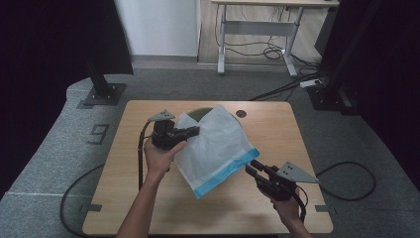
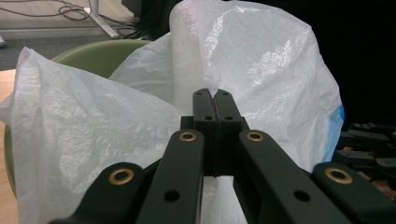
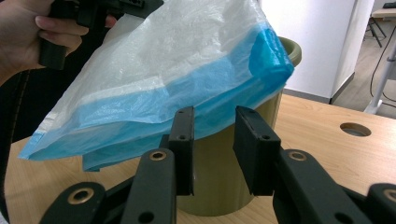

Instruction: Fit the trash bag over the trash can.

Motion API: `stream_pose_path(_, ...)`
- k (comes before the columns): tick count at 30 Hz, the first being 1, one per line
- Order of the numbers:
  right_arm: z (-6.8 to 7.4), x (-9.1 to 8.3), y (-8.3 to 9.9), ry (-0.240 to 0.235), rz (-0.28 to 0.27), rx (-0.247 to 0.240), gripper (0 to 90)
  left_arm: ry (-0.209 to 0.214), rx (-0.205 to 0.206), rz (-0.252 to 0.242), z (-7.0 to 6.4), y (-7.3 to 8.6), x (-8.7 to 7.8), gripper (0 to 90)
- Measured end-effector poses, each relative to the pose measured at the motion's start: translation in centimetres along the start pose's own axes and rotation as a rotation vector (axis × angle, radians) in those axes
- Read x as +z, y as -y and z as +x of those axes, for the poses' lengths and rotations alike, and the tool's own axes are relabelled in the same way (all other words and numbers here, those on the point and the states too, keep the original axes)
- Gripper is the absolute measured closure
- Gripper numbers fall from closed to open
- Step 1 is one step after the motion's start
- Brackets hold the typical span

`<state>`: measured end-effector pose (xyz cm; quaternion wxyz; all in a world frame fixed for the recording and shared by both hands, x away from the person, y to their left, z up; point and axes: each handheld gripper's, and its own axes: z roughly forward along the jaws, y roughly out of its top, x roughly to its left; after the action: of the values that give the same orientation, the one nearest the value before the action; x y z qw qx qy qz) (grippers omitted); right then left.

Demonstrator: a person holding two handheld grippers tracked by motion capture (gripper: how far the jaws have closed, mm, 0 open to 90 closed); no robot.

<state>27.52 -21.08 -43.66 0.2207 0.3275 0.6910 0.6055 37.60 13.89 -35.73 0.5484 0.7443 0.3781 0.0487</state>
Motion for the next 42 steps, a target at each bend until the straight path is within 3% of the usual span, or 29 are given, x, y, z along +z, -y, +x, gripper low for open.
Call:
stream_pose_path(11,0.2,0.7,0.0,0.001,-0.008,-0.030,88.5,0.002,0.011,-0.022,-0.1,-0.1,-0.4,90.0)
stream_pose_path(23,0.0,0.5,0.1,0.005,0.005,-0.048,88.8,-0.031,0.063,-0.071,-0.6,-0.4,-1.1,90.0)
stream_pose_path(34,-0.6,0.6,1.3,0.023,0.048,-0.031,88.8,-0.060,0.051,-0.084,0.3,0.3,-1.4,90.0)
stream_pose_path(42,-0.5,-0.3,1.9,0.042,0.052,-0.040,88.8,-0.082,0.046,-0.121,0.7,0.6,-2.9,90.0)
